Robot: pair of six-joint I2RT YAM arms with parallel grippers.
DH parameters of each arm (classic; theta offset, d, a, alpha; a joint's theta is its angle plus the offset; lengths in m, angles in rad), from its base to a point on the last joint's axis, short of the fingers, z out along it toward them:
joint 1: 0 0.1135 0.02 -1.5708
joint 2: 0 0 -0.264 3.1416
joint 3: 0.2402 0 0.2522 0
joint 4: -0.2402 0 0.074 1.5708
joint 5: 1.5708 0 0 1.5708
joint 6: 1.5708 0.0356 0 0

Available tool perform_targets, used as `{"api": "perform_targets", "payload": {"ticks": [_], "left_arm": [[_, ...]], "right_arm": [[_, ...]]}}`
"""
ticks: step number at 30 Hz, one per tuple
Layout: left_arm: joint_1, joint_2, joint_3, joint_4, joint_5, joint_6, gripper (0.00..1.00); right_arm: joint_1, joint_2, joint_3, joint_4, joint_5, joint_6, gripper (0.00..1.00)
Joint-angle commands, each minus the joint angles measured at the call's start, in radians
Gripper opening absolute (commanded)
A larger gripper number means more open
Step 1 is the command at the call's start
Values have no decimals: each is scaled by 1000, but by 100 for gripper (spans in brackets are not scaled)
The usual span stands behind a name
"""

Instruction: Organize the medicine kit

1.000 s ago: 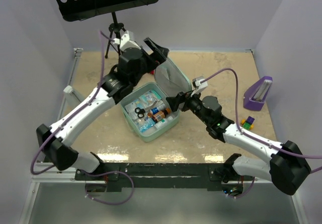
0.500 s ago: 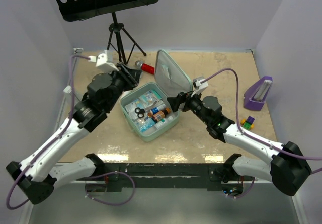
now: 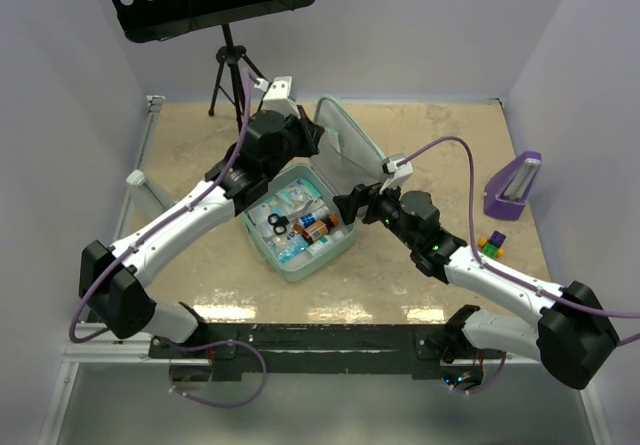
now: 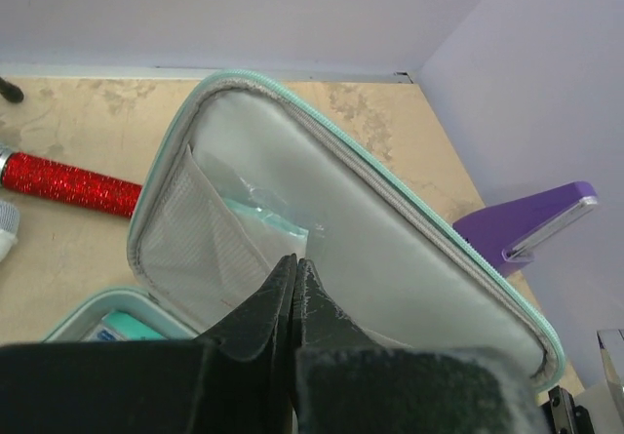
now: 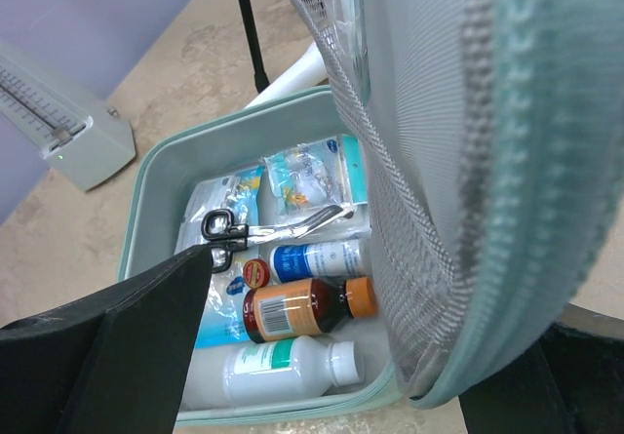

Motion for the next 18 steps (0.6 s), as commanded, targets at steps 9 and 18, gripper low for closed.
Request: {"api": "perform_targets", "payload": {"ticks": [9,18], "left_arm": [[0,125,90,198,38,72,2],[1,237,134,103,50,100,0]], "right_arm": [[1,-1,42,4,-23,-12,95],[1,-27,43,-13,-23,-14,95]]}}
